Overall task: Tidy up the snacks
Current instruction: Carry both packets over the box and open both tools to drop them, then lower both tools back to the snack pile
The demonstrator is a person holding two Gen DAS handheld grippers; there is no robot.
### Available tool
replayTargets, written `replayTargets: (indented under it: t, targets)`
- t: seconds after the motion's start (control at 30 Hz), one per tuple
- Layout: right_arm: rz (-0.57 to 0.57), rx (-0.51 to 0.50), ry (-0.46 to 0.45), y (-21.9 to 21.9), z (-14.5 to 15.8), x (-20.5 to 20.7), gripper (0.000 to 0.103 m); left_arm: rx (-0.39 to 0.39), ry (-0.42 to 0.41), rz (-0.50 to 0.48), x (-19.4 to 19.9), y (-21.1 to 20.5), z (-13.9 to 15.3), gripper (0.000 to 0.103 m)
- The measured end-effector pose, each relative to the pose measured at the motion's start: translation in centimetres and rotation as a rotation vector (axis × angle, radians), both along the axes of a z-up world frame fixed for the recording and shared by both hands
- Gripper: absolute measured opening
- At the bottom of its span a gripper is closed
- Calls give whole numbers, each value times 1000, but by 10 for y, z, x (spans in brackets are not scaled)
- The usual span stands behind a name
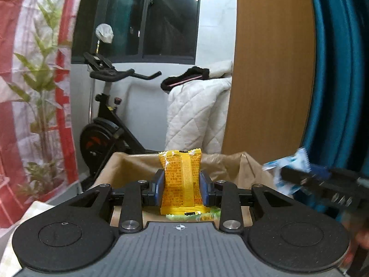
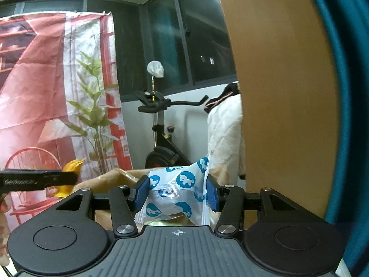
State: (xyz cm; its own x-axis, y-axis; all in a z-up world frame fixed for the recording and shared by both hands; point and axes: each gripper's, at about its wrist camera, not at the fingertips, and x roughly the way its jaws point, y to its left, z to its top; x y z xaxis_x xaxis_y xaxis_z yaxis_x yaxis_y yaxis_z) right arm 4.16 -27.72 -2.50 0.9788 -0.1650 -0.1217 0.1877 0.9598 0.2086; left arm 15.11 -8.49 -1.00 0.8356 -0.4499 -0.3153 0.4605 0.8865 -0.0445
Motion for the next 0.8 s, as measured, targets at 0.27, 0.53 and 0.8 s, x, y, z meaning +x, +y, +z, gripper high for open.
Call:
replayTargets:
  t: [0.27,0.53,0.8]
  targets:
    - [0,44,131,0,-10,64,65,9,111,6,47,-12,-20,61]
    - [37,69,88,0,-17,22,69,12,131,8,11,28,-33,61]
    - [15,89,108,-1,-38,-28,69,34,156,5,-28,51,-52,61]
